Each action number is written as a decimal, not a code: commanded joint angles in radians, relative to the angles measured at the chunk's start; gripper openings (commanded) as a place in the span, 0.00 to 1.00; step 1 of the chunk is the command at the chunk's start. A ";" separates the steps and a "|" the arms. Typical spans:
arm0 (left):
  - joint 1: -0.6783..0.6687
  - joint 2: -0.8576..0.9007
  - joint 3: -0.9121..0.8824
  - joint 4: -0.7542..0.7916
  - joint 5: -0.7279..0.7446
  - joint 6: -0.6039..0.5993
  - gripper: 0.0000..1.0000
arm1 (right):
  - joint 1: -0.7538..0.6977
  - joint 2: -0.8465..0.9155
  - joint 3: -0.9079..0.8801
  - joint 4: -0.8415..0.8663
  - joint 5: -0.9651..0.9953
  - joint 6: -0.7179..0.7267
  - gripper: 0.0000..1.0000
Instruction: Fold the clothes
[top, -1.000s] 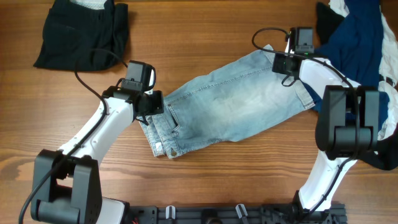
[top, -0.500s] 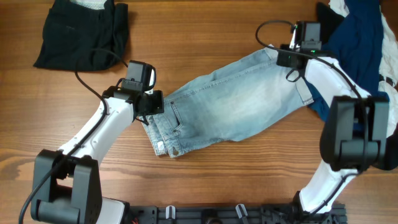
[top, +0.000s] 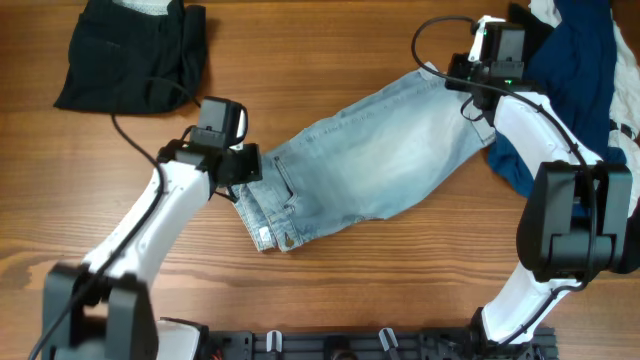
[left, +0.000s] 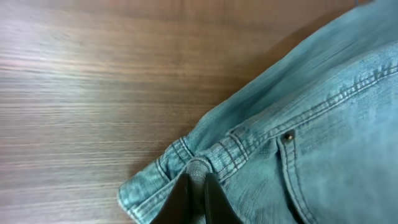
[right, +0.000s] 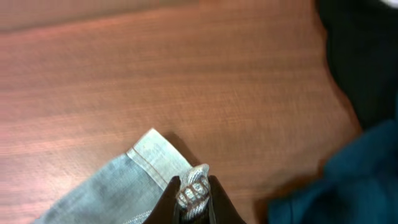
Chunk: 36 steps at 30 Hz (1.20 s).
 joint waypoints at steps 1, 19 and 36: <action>0.002 -0.059 0.025 -0.019 -0.059 -0.046 0.04 | -0.008 0.000 0.005 0.067 -0.024 0.005 0.04; 0.002 -0.045 -0.116 -0.042 -0.206 -0.274 0.04 | 0.098 0.203 0.005 0.327 -0.079 -0.011 0.04; 0.002 -0.178 -0.124 -0.121 0.038 -0.272 1.00 | 0.098 -0.183 0.005 0.048 -0.144 -0.037 1.00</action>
